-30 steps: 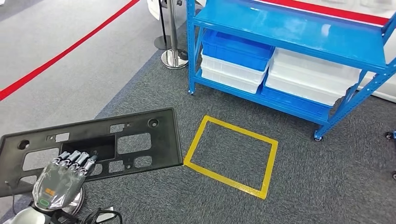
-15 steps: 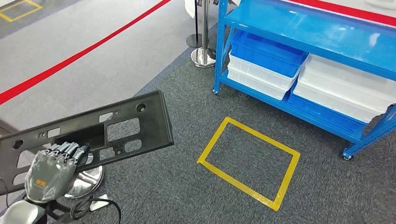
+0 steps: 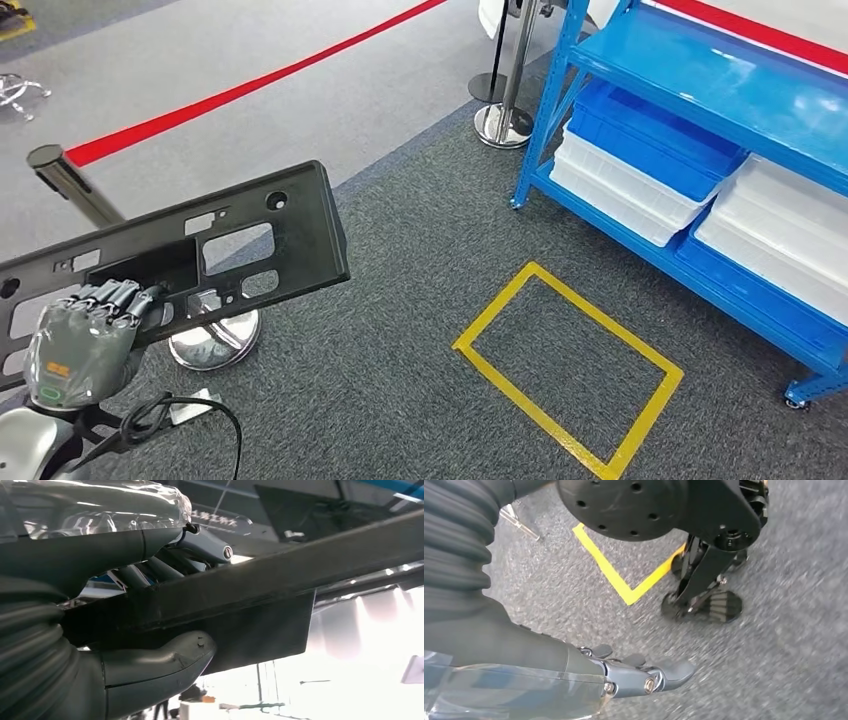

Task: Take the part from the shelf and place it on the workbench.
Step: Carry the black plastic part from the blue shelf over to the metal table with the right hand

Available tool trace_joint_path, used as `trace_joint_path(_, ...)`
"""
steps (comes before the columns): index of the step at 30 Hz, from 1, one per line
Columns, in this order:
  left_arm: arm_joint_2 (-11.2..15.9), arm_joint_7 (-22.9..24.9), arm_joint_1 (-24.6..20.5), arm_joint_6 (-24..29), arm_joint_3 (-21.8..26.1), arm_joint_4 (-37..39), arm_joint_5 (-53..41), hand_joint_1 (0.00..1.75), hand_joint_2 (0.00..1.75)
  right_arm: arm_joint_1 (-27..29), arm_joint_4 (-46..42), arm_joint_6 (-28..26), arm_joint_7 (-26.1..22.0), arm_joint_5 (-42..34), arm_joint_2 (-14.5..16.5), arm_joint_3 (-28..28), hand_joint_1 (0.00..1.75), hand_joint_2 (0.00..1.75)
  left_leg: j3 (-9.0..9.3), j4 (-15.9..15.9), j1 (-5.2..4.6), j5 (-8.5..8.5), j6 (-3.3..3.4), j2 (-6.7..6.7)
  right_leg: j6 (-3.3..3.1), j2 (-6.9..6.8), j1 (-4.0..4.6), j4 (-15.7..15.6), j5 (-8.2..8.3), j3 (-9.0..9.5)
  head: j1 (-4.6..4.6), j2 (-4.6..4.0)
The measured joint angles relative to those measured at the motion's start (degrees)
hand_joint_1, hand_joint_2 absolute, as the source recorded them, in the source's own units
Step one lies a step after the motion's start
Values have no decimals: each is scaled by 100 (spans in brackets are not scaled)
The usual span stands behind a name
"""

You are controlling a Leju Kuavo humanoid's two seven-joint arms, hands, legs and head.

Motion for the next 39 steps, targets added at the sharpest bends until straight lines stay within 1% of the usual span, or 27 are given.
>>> trace_joint_path(1, -18, -3, -2, 5, 3, 13, 20, 175, 175, 11, -1, -6, -10, 12, -29, 1, 0, 175, -9, -13, 7, 19, 19, -53, 24, 172, -24, 288, -170, -138, -1, 0)
trace_joint_path(3, -58, -6, -9, 30, 10, 48, 72, 175, 175, 30, -1, -85, 45, 26, -58, 1, 0, 175, -38, -7, 10, 35, 41, -176, 50, 312, -49, 968, -468, -484, -1, 0)
trace_joint_path(4, -81, -3, 0, 46, 16, 67, 98, 175, 175, 36, 0, -145, 103, 35, -60, 1, 0, 175, -46, 1, 13, 37, 41, -245, 63, 327, -58, 1170, -493, -593, 0, 0)
trace_joint_path(5, -106, 9, 19, 54, 28, 81, 119, 175, 175, 38, 1, -208, 158, 43, -57, 1, 0, 175, -49, 13, 18, 36, 37, -315, 75, 337, -72, 1168, -399, -605, 1, 0)
trace_joint_path(6, -132, 30, 51, 51, 48, 90, 124, 175, 175, 38, 1, -263, 198, 53, -46, 1, 0, 175, -50, 32, 25, 31, 26, -387, 88, 365, -94, 960, -210, -519, 0, 0)
trace_joint_path(7, -158, 57, 93, 42, 79, 94, 120, 175, 175, 39, 2, -316, 220, 65, -26, 1, 0, 175, -55, 57, 32, 20, 7, -453, 100, 459, -127, 611, 7, -368, 1, 0)
trace_joint_path(8, -182, 91, 141, 29, 116, 93, 110, 175, 175, 43, 3, -362, 217, 77, 8, 1, 0, 175, -76, 96, 29, 7, -24, -516, 108, 626, -158, 275, 157, -222, 1, 0)
trace_joint_path(10, -219, 147, 239, -3, 195, 82, 81, 175, 175, 43, 7, -422, 178, 96, 96, 1, 0, 175, -145, 158, 31, 2, -104, -637, 104, 879, -193, -92, 260, -79, -1, 0)
trace_joint_path(11, -233, 173, 288, -18, 239, 73, 69, 175, 175, 39, 8, -445, 161, 101, 142, 1, 0, 175, -176, 167, 40, 16, -149, -704, 84, 902, -183, -109, 241, -77, -1, 0)
trace_joint_path(12, -243, 191, 336, -30, 283, 64, 57, 175, 175, 32, 9, -461, 150, 103, 186, 2, 0, 175, -197, 159, 57, 36, -188, -774, 51, 829, -177, -117, 250, -79, -2, 0)
trace_joint_path(13, -251, 205, 384, -36, 328, 57, 51, 175, 175, 28, 9, -473, 147, 104, 228, 2, 0, 175, -216, 170, 70, 37, -222, -766, 12, 750, -172, -138, 263, -69, -1, 0)
trace_joint_path(15, -266, 223, 436, -54, 411, 49, 45, 175, 175, 24, 10, -467, 124, 127, 297, 3, 0, 175, -335, 399, 69, -103, -271, -540, -71, 584, -168, -183, 286, -45, -2, 0)
trace_joint_path(17, -281, 227, 468, -97, 471, 30, 41, 175, 175, 32, 10, -418, 97, 174, 346, 11, 0, 175, -616, 1034, 71, -438, -301, -259, -124, 422, -137, -198, 286, -36, -2, 0)
trace_joint_path(19, -281, 204, 554, -166, 518, -8, 32, 175, 175, 44, 10, -333, 103, 201, 362, 20, 0, 175, -865, 1627, 82, -662, -315, -192, -149, 260, -103, -196, 274, -34, -1, 0)
trace_joint_path(20, -267, 187, 612, -201, 538, -34, 23, 175, 175, 47, 10, -291, 124, 203, 357, 22, 0, 175, -871, 1684, 84, -641, -311, -182, -155, 188, -89, -195, 268, -30, -1, 0)
trace_joint_path(21, -237, 176, 674, -220, 558, -69, 10, 175, 175, 48, 10, -265, 159, 204, 350, 23, 0, 175, -761, 1510, 83, -520, -298, -169, -157, 120, -78, -195, 261, -23, -1, 0)
trace_joint_path(22, -195, 173, 736, -233, 583, -116, -8, 175, 175, 48, 10, -250, 200, 205, 343, 23, 0, 175, -555, 1153, 75, -342, -273, -116, -156, 56, -66, -195, 254, -11, -1, 0)
trace_joint_path(24, -97, 179, 840, -257, 659, -234, -53, 175, 175, 51, 10, -237, 254, 196, 337, 24, 0, 175, -163, 427, 25, -126, -212, 95, -137, -54, -37, -195, 236, 10, -1, 0)
trace_joint_path(26, 1, 187, 909, -325, 757, -347, -103, 175, 175, 53, 10, -217, 235, 161, 335, 22, 0, 175, -48, 160, -36, -113, -153, 181, -90, -158, -19, -203, 226, 21, -1, 0)
trace_joint_path(28, 96, 190, 971, -422, 825, -435, -164, 175, 175, 44, 10, -191, 172, 125, 332, 21, 0, 175, -48, 103, -34, -69, -88, 60, -27, -248, -18, -219, 217, 46, -1, 0)
trace_joint_path(30, 175, 187, 1006, -519, 845, -504, -237, 175, 175, 40, 10, -143, 87, 128, 325, 19, 0, 175, -7, -1, -1, -3, -17, -46, 25, -70, -27, -72, 91, 14, -1, 0)
trace_joint_path(32, 246, 185, 998, -621, 848, -547, -304, 175, 175, 50, 11, -84, 2, 168, 318, 18, 0, 175, 7, -50, 8, 39, 29, -147, 46, 233, -40, 479, -233, -231, 0, 0)
trace_joint_path(34, 313, 187, 990, -704, 847, -557, -348, 175, 175, 69, 13, -58, -45, 192, 318, 18, 0, 175, -18, -31, 2, 45, 40, -259, 47, 334, -45, 1134, -502, -561, 0, 0)
trace_joint_path(35, 343, 190, 995, -727, 847, -557, -361, 175, 175, 79, 13, -58, -55, 188, 318, 18, 0, 175, -26, -16, 1, 43, 38, -325, 48, 343, -47, 1260, -494, -635, -1, 0)
trace_joint_path(36, 370, 194, 1000, -744, 847, -557, -370, 175, 175, 89, 13, -58, -58, 181, 317, 18, 0, 175, -31, 1, 2, 39, 32, -395, 48, 349, -52, 1188, -381, -617, -1, 0)
trace_joint_path(37, 390, 199, 1007, -751, 847, -557, -376, 175, 175, 97, 13, -58, -62, 174, 314, 18, 0, 175, -32, 19, 6, 32, 23, -458, 46, 367, -61, 954, -203, -517, -1, 0)
trace_joint_path(39, 431, 212, 1016, -753, 848, -559, -386, 175, 175, 108, 13, -44, -72, 174, 304, 18, 0, 175, -46, 67, 11, 9, -20, -584, 41, 552, -83, 229, 154, -195, -1, 0)
